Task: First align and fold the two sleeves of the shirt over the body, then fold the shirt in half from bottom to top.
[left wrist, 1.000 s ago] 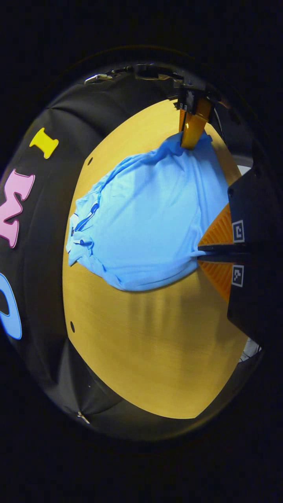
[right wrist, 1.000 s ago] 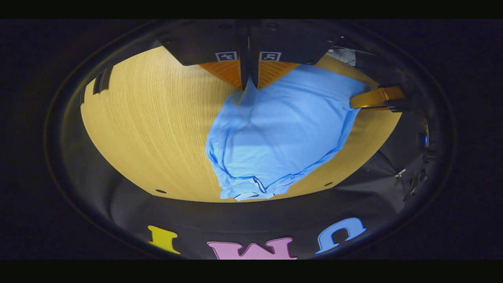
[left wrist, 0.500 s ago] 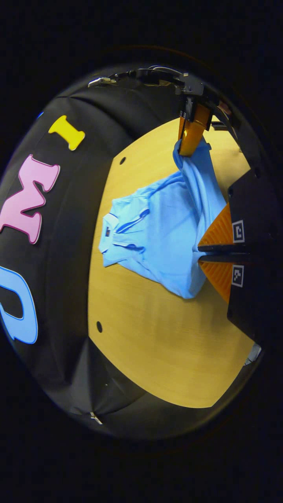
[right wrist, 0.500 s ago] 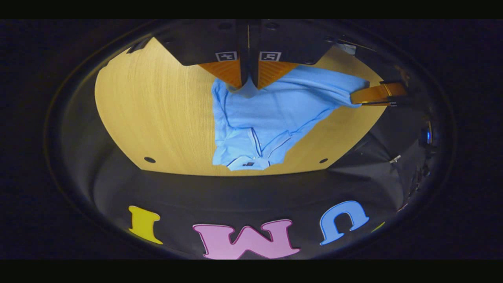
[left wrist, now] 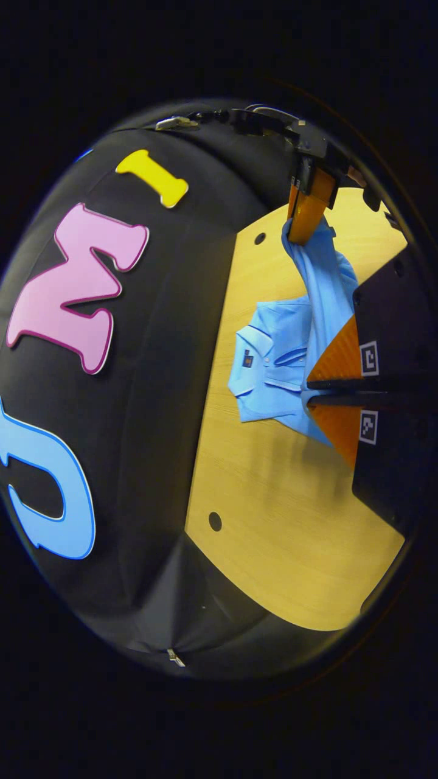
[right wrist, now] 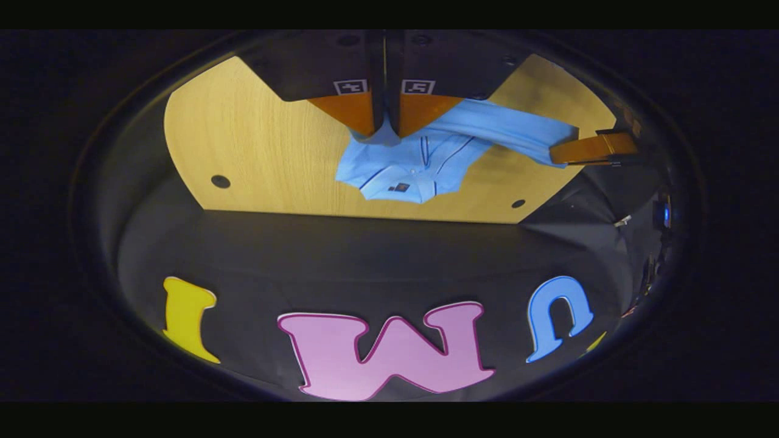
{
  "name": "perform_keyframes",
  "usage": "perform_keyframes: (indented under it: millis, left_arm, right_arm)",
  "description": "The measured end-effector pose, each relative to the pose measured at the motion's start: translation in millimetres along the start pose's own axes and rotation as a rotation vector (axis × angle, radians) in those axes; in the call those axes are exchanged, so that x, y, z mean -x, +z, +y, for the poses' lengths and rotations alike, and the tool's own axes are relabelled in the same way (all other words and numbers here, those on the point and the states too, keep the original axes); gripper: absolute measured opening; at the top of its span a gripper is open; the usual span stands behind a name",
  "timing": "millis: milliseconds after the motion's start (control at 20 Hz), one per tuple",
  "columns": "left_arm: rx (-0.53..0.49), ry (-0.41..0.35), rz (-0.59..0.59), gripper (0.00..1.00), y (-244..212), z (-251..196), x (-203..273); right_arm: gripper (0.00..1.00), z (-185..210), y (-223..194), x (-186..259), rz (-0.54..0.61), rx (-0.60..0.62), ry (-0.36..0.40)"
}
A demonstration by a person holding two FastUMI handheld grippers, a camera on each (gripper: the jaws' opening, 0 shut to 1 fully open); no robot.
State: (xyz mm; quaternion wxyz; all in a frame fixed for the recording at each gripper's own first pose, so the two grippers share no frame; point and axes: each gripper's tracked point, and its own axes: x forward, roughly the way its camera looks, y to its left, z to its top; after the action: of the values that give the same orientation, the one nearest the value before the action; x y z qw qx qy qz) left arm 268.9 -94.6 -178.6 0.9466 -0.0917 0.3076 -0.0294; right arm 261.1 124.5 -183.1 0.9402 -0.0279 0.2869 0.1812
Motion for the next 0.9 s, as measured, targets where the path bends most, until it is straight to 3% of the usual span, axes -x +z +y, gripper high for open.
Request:
perform_keyframes:
  millis: [100,150,250,300,400,450,500,600,750,800,900]
  left_arm:
    - [-0.014,0.009,-0.018,0.06,19.8,6.7,-29.4]
    - [-0.020,0.012,-0.025,0.06,28.3,9.1,-44.6]
    - [-0.023,0.009,-0.034,0.06,46.4,12.6,-76.3]
    - [-0.026,0.008,-0.041,0.06,55.5,15.6,-93.8]
    - [-0.039,-0.004,-0.046,0.06,67.8,17.1,-128.6]
    - [-0.046,-0.008,-0.050,0.06,72.7,17.8,-146.4]
    - [-0.051,-0.017,-0.062,0.06,78.7,18.2,-164.1]
    - [-0.045,-0.028,-0.089,0.06,86.9,20.8,-198.1]
    - [-0.025,-0.034,-0.107,0.06,85.4,32.6,-242.1]
    - [-0.027,-0.024,-0.122,0.06,85.6,38.3,-254.3]
    - [-0.031,-0.003,-0.144,0.02,82.8,50.0,-268.3]
  right_arm:
    - [0.05,-4.4,24.0,-27.9,-0.036,0.005,-0.012]
    - [0.00,-6.6,33.1,-42.1,-0.049,-0.003,-0.017]
    - [0.00,-10.5,46.7,-71.5,-0.067,-0.020,-0.032]
    - [0.12,-13.5,52.5,-85.5,-0.075,-0.027,-0.039]
    - [0.11,-21.2,62.0,-115.8,-0.090,-0.027,-0.058]
    - [0.05,-25.3,65.3,-130.6,-0.093,-0.023,-0.067]
    - [0.11,-29.9,69.7,-146.1,-0.100,-0.024,-0.077]
    - [0.05,-36.7,75.9,-174.1,-0.113,-0.026,-0.092]
    - [0.00,-43.6,65.3,-212.0,-0.103,-0.027,-0.115]
    - [0.11,-43.1,57.9,-224.1,-0.093,-0.038,-0.114]
    - [0.06,-44.9,37.1,-242.5,-0.055,-0.043,-0.120]
